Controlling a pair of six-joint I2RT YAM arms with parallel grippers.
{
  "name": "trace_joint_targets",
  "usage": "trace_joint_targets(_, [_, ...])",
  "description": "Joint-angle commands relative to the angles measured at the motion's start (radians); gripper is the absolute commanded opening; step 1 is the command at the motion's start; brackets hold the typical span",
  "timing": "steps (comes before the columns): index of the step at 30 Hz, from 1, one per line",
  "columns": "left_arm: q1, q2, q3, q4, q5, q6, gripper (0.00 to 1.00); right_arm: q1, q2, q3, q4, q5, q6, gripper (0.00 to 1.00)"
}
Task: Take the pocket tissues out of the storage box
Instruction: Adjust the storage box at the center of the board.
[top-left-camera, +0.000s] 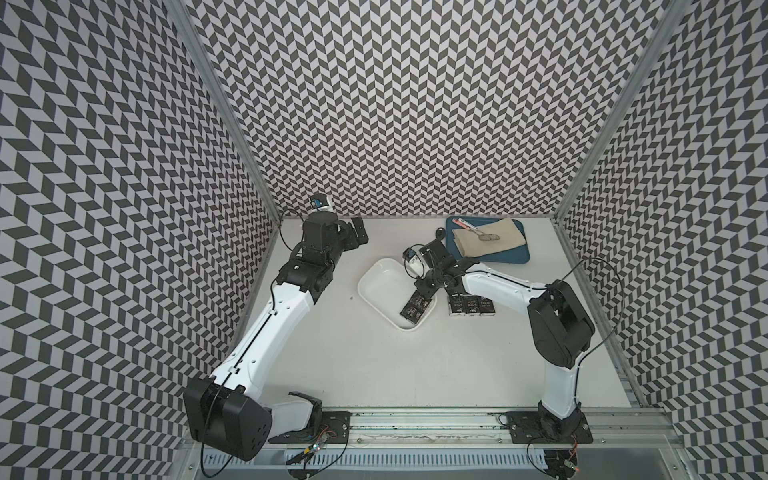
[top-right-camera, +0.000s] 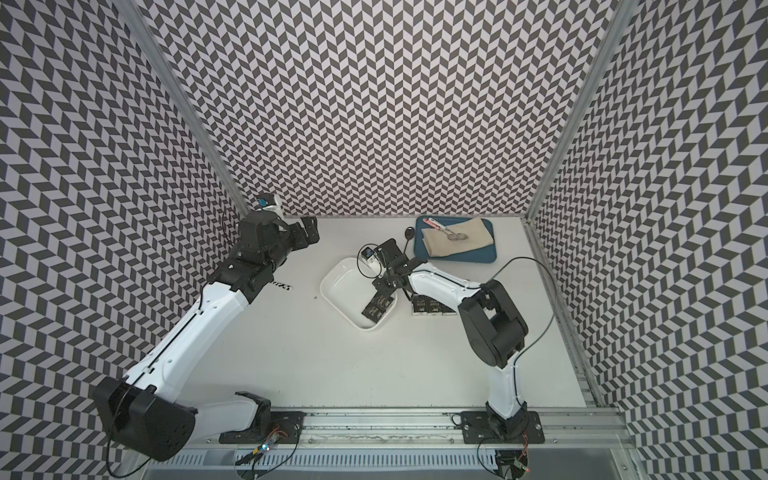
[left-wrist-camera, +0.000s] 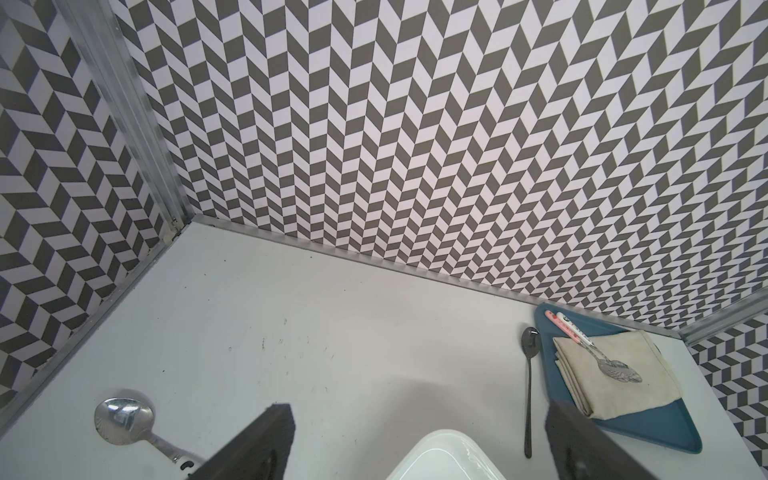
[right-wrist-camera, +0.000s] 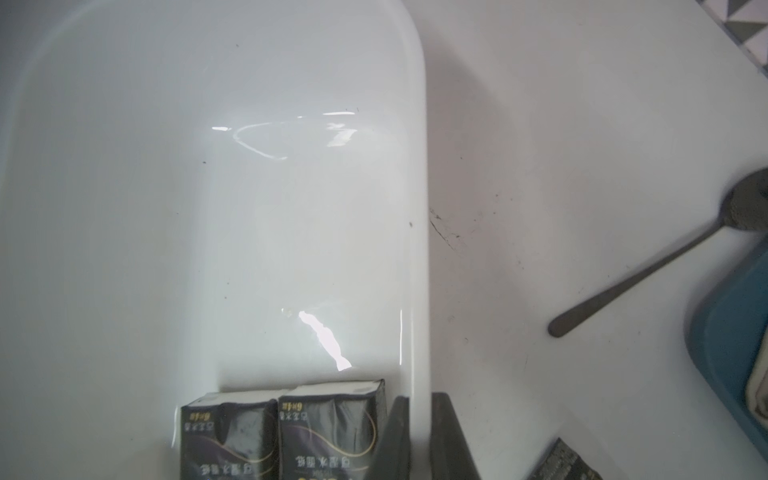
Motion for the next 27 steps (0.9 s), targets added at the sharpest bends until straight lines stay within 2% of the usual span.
trace_joint_targets(1, [0.007,-0.023,0.041,-0.013,-0.008,0.018,0.99,0.005,0.027,0.035,0.012,-0.090,-0.165,0.13])
trace_joint_targets(6, [0.007,-0.023,0.042,-0.015,-0.012,0.023,0.99,0.004,0.086,0.101,0.003,-0.101,-0.250,0.15])
trace_joint_targets(10, [0.008,-0.023,0.044,-0.019,-0.023,0.031,0.99,0.006,0.159,0.184,-0.054,-0.084,-0.238,0.16])
trace_joint_targets(13, [0.012,-0.024,0.044,-0.019,-0.026,0.032,0.99,0.004,0.164,0.191,-0.047,-0.067,-0.218,0.22])
trace_joint_targets(14, [0.013,-0.024,0.044,-0.018,-0.025,0.032,0.99,0.005,0.159,0.190,-0.042,-0.063,-0.215,0.28])
trace_joint_targets(22, [0.014,-0.015,0.048,-0.015,-0.015,0.026,0.99,0.008,0.030,0.210,-0.017,0.002,-0.174,0.44])
trace_joint_targets(27, [0.015,-0.005,0.058,-0.018,-0.021,0.027,0.99,0.033,-0.121,0.147,0.008,0.007,-0.170,0.49])
